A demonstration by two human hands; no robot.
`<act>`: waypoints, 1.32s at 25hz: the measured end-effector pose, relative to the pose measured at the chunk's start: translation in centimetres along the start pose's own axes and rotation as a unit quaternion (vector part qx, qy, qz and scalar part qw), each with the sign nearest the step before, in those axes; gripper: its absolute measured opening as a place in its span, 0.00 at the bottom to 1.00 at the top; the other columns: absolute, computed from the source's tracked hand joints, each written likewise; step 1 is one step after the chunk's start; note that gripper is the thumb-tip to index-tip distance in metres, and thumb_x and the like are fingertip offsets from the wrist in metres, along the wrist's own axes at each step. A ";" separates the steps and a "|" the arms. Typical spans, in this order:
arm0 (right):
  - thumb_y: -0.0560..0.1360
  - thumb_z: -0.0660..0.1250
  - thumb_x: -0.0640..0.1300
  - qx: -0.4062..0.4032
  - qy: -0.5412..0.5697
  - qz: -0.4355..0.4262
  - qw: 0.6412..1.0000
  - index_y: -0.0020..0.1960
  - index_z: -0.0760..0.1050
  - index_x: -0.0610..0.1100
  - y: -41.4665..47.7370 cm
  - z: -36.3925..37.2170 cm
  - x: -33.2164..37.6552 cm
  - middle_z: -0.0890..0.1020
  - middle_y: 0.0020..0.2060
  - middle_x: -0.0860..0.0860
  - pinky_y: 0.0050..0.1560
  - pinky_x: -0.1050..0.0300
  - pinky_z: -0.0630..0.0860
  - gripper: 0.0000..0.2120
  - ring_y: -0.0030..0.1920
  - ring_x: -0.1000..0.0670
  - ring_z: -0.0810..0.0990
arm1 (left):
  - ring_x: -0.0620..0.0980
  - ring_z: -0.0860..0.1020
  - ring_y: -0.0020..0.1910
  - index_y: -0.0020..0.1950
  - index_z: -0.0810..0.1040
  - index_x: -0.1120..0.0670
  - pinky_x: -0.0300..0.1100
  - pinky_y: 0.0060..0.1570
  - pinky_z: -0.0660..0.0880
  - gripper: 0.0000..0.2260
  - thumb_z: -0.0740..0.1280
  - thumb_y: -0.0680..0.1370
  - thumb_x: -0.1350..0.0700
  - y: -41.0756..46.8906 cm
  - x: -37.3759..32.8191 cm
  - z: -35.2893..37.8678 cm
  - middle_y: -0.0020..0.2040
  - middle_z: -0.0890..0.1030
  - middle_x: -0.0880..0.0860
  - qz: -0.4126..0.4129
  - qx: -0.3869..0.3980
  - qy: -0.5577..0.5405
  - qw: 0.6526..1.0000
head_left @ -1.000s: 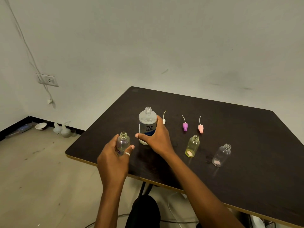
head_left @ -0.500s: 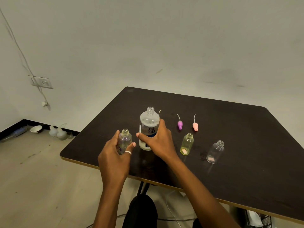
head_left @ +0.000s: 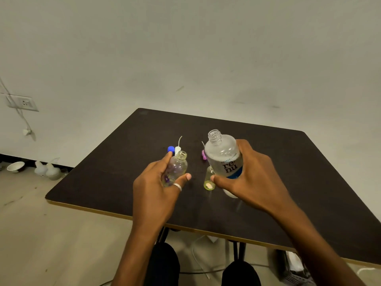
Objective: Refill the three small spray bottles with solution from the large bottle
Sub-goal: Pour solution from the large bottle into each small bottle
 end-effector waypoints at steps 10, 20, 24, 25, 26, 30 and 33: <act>0.64 0.73 0.64 -0.013 -0.107 0.010 0.994 0.65 0.67 0.51 -2.5 -3.3 -2.5 0.80 0.53 0.55 0.44 0.63 0.77 0.35 0.49 0.54 0.80 | 0.28 0.78 0.47 0.66 0.79 0.47 0.18 0.48 0.69 0.28 0.81 0.67 0.49 -0.1 -4.3 3.3 0.51 0.82 0.38 0.034 0.049 -0.032 0.998; 0.65 0.72 0.63 -0.003 -0.176 -0.008 0.984 0.68 0.65 0.51 -3.0 -4.4 -1.7 0.80 0.56 0.53 0.46 0.57 0.80 0.37 0.50 0.51 0.81 | 0.33 0.80 0.51 0.67 0.79 0.48 0.19 0.51 0.69 0.29 0.80 0.67 0.48 -0.2 -5.1 3.8 0.56 0.84 0.43 0.058 0.053 -0.032 0.996; 0.65 0.73 0.62 0.001 -0.185 -0.008 0.983 0.70 0.64 0.49 -2.8 -4.6 -1.4 0.80 0.57 0.51 0.47 0.55 0.81 0.39 0.51 0.49 0.82 | 0.37 0.81 0.53 0.68 0.79 0.50 0.17 0.51 0.68 0.30 0.80 0.67 0.48 -0.2 -5.3 3.8 0.58 0.84 0.45 0.062 0.053 -0.029 0.996; 0.65 0.73 0.62 0.002 -0.190 -0.008 0.982 0.70 0.65 0.49 -2.7 -4.7 -1.4 0.80 0.57 0.51 0.47 0.55 0.81 0.39 0.51 0.49 0.82 | 0.37 0.81 0.53 0.68 0.79 0.50 0.17 0.50 0.68 0.30 0.80 0.67 0.48 -0.2 -5.3 3.8 0.58 0.84 0.46 0.062 0.053 -0.029 0.996; 0.65 0.73 0.62 0.003 -0.196 -0.008 0.981 0.70 0.64 0.49 -2.7 -4.7 -1.4 0.80 0.58 0.51 0.47 0.55 0.80 0.39 0.51 0.49 0.82 | 0.38 0.81 0.53 0.68 0.78 0.50 0.17 0.50 0.68 0.30 0.80 0.68 0.48 -0.2 -5.3 3.8 0.58 0.84 0.46 0.063 0.054 -0.027 0.996; 0.65 0.74 0.61 0.004 -0.208 -0.008 0.978 0.69 0.65 0.49 -2.5 -5.0 -1.1 0.80 0.57 0.50 0.46 0.52 0.82 0.38 0.50 0.48 0.82 | 0.36 0.79 0.53 0.68 0.79 0.50 0.17 0.50 0.67 0.29 0.80 0.67 0.49 -0.2 -5.4 3.7 0.59 0.84 0.46 0.064 0.052 -0.026 0.996; 0.65 0.74 0.60 0.002 -0.220 -0.013 0.976 0.68 0.65 0.49 -2.3 -5.1 -0.8 0.80 0.56 0.50 0.45 0.49 0.82 0.37 0.49 0.47 0.82 | 0.36 0.80 0.53 0.68 0.79 0.50 0.17 0.50 0.67 0.29 0.80 0.67 0.49 -0.2 -5.4 3.6 0.58 0.84 0.47 0.062 0.051 -0.028 0.996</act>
Point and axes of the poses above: each hand's wrist, its own y-axis towards the middle knuckle, its own z-axis out of the palm, x = y × z, the point moved 4 cm from there along y, towards the middle knuckle
